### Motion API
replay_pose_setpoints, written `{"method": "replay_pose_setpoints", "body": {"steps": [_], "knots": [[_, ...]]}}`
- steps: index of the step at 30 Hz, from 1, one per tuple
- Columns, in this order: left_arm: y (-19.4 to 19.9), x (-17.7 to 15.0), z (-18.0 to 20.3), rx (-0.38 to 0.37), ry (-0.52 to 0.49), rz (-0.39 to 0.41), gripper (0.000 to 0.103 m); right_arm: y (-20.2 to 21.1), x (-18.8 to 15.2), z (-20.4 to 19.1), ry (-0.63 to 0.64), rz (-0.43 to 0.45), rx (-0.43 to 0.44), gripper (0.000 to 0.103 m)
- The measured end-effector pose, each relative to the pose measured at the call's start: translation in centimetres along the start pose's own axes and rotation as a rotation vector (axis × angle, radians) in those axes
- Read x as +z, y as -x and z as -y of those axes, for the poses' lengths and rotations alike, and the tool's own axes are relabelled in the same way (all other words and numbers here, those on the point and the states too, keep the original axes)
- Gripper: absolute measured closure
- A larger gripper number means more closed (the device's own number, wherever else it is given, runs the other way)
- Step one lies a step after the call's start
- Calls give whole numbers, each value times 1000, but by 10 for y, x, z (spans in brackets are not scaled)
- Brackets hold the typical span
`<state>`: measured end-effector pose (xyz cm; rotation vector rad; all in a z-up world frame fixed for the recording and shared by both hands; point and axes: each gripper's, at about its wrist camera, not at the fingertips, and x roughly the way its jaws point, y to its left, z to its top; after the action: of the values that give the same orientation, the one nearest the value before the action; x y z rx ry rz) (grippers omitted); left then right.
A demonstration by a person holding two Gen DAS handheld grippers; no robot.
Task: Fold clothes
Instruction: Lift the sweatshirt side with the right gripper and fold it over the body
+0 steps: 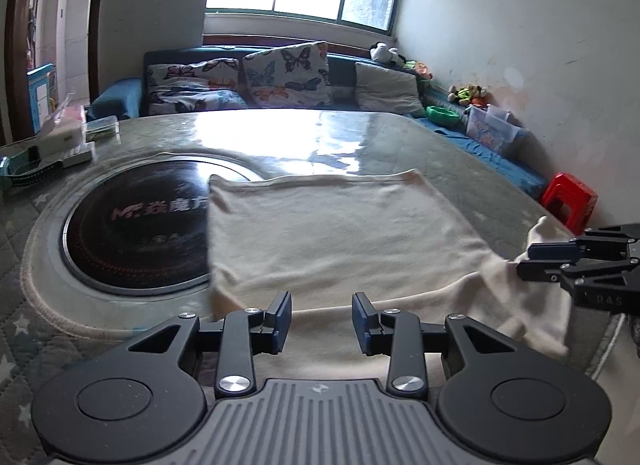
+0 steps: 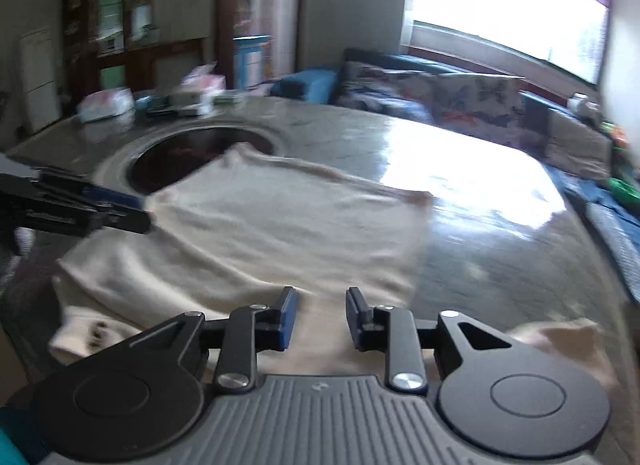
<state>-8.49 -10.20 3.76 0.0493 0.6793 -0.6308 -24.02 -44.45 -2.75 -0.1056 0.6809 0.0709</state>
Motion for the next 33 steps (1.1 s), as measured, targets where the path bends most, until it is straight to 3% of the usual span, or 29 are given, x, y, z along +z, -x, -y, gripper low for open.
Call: {"method": "replay_pose_setpoints", "body": {"steps": [7, 13, 17, 22, 23, 25, 27, 33], "knots": [[-2, 3, 23, -36, -37, -3, 62, 13, -32, 89, -255, -19, -266, 74], [-6, 1, 41, -50, -67, -19, 56, 11, -58, 147, -441, -18, -385, 72], [-9, 0, 49, -53, -87, -31, 56, 7, -67, 168, -543, -6, -387, 70], [-12, 1, 60, -66, -106, -40, 53, 2, -74, 175, -574, 17, -377, 71], [-13, 1, 62, -70, -111, -42, 52, 2, -74, 176, -570, 20, -377, 73], [-15, 0, 67, -77, -121, -48, 52, 1, -73, 177, -569, 26, -378, 90], [-17, -1, 72, -85, -132, -56, 51, 3, -74, 180, -583, 35, -370, 96], [-24, -6, 92, -123, -173, -78, 48, 30, -72, 182, -610, 124, -343, 99]]}}
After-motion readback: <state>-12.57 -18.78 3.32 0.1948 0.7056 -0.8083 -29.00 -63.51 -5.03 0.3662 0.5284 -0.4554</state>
